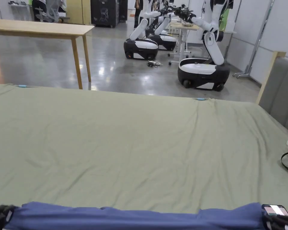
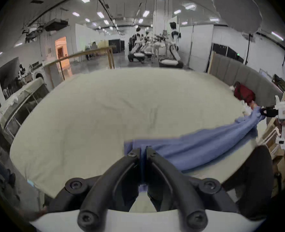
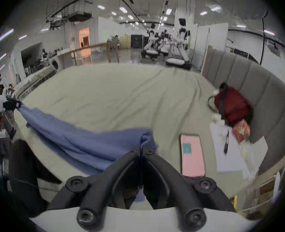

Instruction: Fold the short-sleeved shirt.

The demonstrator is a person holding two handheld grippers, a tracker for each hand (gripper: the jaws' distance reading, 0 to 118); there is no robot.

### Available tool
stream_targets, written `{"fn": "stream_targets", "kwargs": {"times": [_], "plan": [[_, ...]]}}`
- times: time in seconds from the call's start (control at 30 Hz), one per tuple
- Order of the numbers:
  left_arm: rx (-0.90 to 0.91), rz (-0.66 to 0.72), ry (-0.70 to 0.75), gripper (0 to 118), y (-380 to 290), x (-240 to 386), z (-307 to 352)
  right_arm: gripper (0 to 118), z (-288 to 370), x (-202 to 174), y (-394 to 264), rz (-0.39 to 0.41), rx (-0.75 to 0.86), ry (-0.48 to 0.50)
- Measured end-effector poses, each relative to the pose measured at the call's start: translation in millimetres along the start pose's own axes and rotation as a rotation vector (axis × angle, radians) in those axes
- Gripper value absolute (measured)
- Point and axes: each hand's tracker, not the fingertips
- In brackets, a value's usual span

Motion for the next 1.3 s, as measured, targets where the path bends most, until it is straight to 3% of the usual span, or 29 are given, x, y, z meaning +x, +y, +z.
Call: {"fn": "stream_targets", "kwargs": {"times": [0.2,0.23,0.27,0.3,0.33,0.37,0.53,0.6,0.63,0.67,0.7,0.73,0.87,1.03,1.07,1.1,1.13,1.17,1.2,1.3], "plan": [[-0.093,-0.041,0.101,7,-24,22,-29,7,-31,-13,-24,0.004,-0.110,-0.042],[-0.081,-0.072,0.145,16,-21,27,-27,8,-26,-14,-21,0.002,-0.101,-0.036],[-0.059,-0.102,0.182,53,-18,32,-22,21,-21,-16,-16,0.007,-0.051,-0.041],[-0.015,-0.128,0.197,88,-13,40,-15,44,-11,-22,-9,0.033,0.013,-0.089],[0.053,-0.135,0.184,110,-6,49,-6,68,-1,-29,-1,0.055,0.080,-0.103],[0.131,-0.130,0.168,113,1,57,4,86,9,-36,6,0.056,0.149,-0.096],[0.554,-0.154,0.210,112,30,103,40,86,50,-83,34,-0.012,0.535,-0.057],[0.605,-0.114,0.231,110,37,113,45,86,55,-100,35,-0.025,0.629,-0.048],[0.600,-0.079,0.200,101,41,114,47,85,55,-107,36,-0.027,0.642,-0.049],[0.583,-0.047,0.152,71,42,113,48,66,53,-113,37,-0.028,0.628,-0.046],[0.562,-0.011,0.125,35,42,110,48,39,51,-120,37,-0.036,0.632,-0.038],[0.528,0.007,0.125,6,43,108,46,16,49,-124,36,-0.046,0.640,-0.023],[0.494,-0.004,0.163,5,33,92,43,11,42,-137,36,-0.067,0.640,-0.004],[0.376,0.129,0.126,6,9,26,39,11,36,-148,39,-0.069,0.622,0.000],[0.343,0.159,0.109,9,1,10,35,11,35,-152,40,-0.071,0.615,0.001],[0.319,0.189,0.104,24,-5,0,34,11,34,-154,41,-0.076,0.609,0.001],[0.283,0.216,0.091,62,-11,-12,29,11,32,-156,41,-0.080,0.603,0.003],[0.208,0.241,0.055,110,-19,-27,19,11,30,-158,42,-0.087,0.597,0.006],[0.153,0.278,0.005,118,-33,-40,12,11,27,-160,42,-0.092,0.590,0.009],[0.037,0.425,-0.197,118,-56,-63,-11,11,20,-169,44,-0.099,0.571,0.013]]}}
